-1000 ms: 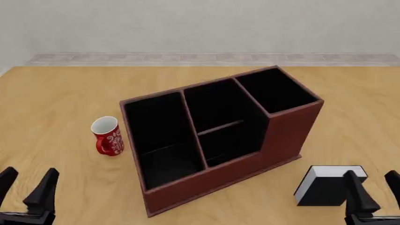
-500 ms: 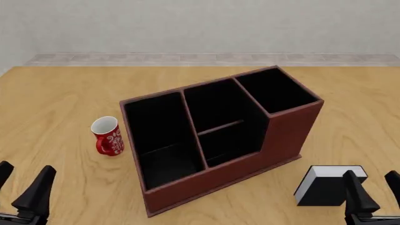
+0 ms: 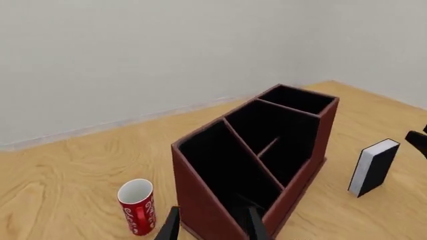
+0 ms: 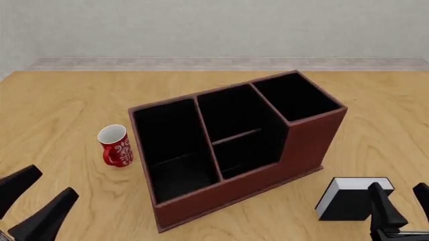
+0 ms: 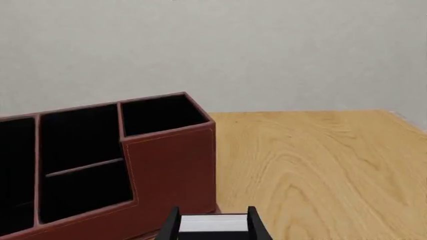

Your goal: Pick up the book and place it in the back compartment of the caddy.

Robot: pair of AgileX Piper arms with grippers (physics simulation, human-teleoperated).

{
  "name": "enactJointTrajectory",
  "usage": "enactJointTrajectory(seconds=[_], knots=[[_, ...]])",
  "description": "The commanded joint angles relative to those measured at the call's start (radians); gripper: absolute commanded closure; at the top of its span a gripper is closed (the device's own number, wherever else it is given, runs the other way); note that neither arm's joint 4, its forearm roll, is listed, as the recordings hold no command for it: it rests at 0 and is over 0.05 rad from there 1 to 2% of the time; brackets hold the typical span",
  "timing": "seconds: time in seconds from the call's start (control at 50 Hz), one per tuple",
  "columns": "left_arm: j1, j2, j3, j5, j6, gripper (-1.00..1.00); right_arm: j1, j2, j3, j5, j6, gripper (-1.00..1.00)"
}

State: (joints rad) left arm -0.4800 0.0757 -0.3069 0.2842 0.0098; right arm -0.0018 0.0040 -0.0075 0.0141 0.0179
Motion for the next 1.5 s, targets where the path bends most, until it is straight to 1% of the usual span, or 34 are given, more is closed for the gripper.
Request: enactJointTrajectory(seconds=[0.02,0.08,0.12,0.14,0.16,0.18,0.22,0.26,0.32,0.34,0.38,0.42,0.46,0.52,0.58,0.62,0.68,0.76,0.8,0.84,0.86,0.88,0.9,0.94,0.98,1.02,1.06,1.12,1.18,1.24,1.32,1.4,1.44,1.5], knots=[[-0.147,0.136,-0.097,-0.015,-0.071,-1.00,0.000,0.000,-0.001,0.001,0.000,-1.00],[-0.169,0.161,-0.123,-0.024,-0.050,-1.00,-0.001,0.005,0.001,-0.001,0.010,-1.00],[-0.165,0.192,-0.143,-0.038,-0.045,-1.00,0.001,-0.002,-0.003,-0.001,-0.013,-1.00],[-0.174,0.204,-0.149,-0.044,-0.047,-1.00,0.001,-0.002,-0.003,-0.002,-0.013,-1.00],[-0.195,0.228,-0.157,-0.055,-0.017,-1.00,0.001,-0.002,-0.002,-0.001,-0.009,-1.00],[-0.201,0.240,-0.160,-0.064,-0.018,-1.00,0.000,0.000,-0.002,0.003,0.000,-1.00],[-0.202,0.277,-0.171,-0.078,-0.079,-1.00,-0.001,0.003,-0.001,0.003,0.008,-1.00],[-0.219,0.307,-0.169,-0.101,-0.053,-1.00,0.001,-0.001,-0.001,-0.003,-0.011,-1.00],[-0.261,0.380,-0.172,-0.131,-0.080,-1.00,0.000,0.001,-0.002,0.003,0.004,-1.00],[-0.274,0.392,-0.177,-0.138,-0.072,-1.00,-0.001,0.002,-0.003,0.007,0.012,-1.00],[-0.294,0.442,-0.192,-0.149,-0.089,-1.00,0.001,-0.001,0.000,-0.003,-0.006,-1.00],[-0.297,0.474,-0.220,-0.147,-0.060,-1.00,0.001,-0.001,-0.001,-0.002,-0.009,-1.00],[-0.303,0.502,-0.269,-0.131,-0.052,-1.00,-0.001,0.006,0.001,-0.002,0.010,-1.00],[-0.302,0.528,-0.312,-0.129,-0.072,-1.00,0.001,-0.002,-0.001,-0.003,-0.011,-1.00],[-0.329,0.568,-0.319,-0.146,-0.085,-1.00,0.001,-0.001,-0.001,-0.002,-0.007,-1.00],[-0.367,0.638,-0.331,-0.178,-0.048,-1.00,0.000,0.001,-0.002,0.004,0.006,-1.00],[-0.367,0.672,-0.355,-0.186,-0.054,-1.00,0.001,-0.001,0.001,-0.004,-0.010,-1.00],[-0.378,0.718,-0.408,-0.189,-0.066,-1.00,0.000,0.004,0.001,-0.001,0.009,-1.00],[-0.390,0.747,-0.424,-0.199,-0.057,-1.00,0.001,-0.001,-0.001,-0.003,-0.010,-1.00],[-0.439,0.778,-0.437,-0.212,-0.100,-1.00,0.001,-0.001,0.000,-0.001,-0.005,-1.00],[-0.436,0.787,-0.447,-0.210,-0.086,-1.00,0.000,0.000,-0.001,0.004,0.007,-1.00],[-0.434,0.819,-0.453,-0.217,-0.041,-1.00,0.000,0.003,0.000,0.001,0.008,-1.00],[-0.436,0.833,-0.453,-0.223,-0.028,-1.00,0.000,0.002,0.001,-0.002,0.003,-1.00],[-0.446,0.861,-0.463,-0.232,-0.052,-1.00,0.001,-0.002,-0.003,0.001,-0.008,-1.00],[-0.455,0.893,-0.479,-0.234,-0.052,-1.00,0.000,0.002,0.000,0.001,0.007,-1.00],[-0.458,0.916,-0.482,-0.242,-0.039,-1.00,0.000,0.000,-0.003,0.005,0.004,-1.00],[-0.462,0.937,-0.494,-0.243,-0.046,-1.00,0.001,-0.002,-0.001,-0.002,-0.009,-1.00],[-0.477,0.971,-0.507,-0.247,-0.055,-1.00,0.000,0.004,0.000,0.001,0.009,-1.00],[-0.498,0.988,-0.532,-0.237,-0.058,-1.00,0.001,-0.001,0.001,-0.004,-0.008,-1.00],[-0.514,1.021,-0.559,-0.228,-0.046,-1.00,0.000,0.005,0.000,-0.001,0.008,-1.00],[-0.522,1.044,-0.575,-0.230,-0.049,-1.00,0.001,-0.002,-0.004,0.003,-0.006,-1.00],[-0.536,1.061,-0.580,-0.233,-0.066,-1.00,0.000,0.002,-0.002,0.002,0.005,-1.00],[-0.561,1.078,-0.585,-0.232,-0.106,-1.00,0.001,-0.002,-0.005,0.003,-0.007,-1.00],[-0.543,1.115,-0.595,-0.239,-0.081,-1.00,0.000,0.004,-0.001,0.001,0.008,-1.00]])
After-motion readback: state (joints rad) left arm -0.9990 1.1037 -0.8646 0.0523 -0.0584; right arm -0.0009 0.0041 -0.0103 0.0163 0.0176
